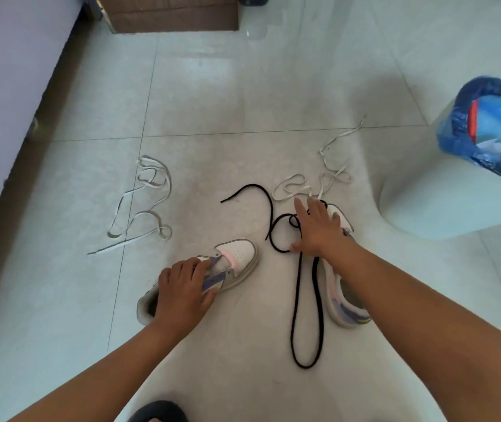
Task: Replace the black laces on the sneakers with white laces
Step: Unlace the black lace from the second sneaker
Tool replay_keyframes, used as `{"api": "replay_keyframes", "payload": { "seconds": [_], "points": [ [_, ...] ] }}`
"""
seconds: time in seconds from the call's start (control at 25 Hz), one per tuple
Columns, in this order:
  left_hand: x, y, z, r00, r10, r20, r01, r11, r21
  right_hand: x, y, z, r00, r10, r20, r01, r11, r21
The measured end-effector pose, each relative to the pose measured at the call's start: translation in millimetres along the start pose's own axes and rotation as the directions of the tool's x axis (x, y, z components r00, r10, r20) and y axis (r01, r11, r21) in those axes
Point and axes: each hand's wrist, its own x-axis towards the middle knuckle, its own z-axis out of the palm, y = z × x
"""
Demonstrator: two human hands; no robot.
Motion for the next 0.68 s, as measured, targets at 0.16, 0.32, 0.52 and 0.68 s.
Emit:
{"api": "replay_keyframes", "payload": {
  "seconds": [0.16, 0.32, 0.52, 0.68],
  "points": [
    [0.1, -1.9, 0.1, 1.000, 0.005, -0.016, -0.005, 1.000, -0.009, 4.4, -11.0, 33.5, 0.999, -0.002, 0.032, 0.013, 0.946, -0.323],
    [2.0, -1.8, -3.3, 0.999, 0.011, 0.039, -0.011, 1.000, -0.006, -10.5, -23.6, 49.3, 0.988, -0.124, -0.094, 0.078, 0.919, -0.387],
    [22.3, 5.3, -26.5, 0.971, -0.110, 0.213, 0.134, 0.986, -0.099, -42.9, 12.7, 6.7, 0.940, -0.234, -0.250, 0.202, 0.968, -0.146],
    [64.5, 54.9, -64.8, 0.987, 0.020, 0.158, 0.053, 0.894, -0.445, -83.6, 34.2, -79.2, 0.945, -0.193, -0.263, 0.322, 0.679, 0.659]
  ]
}}
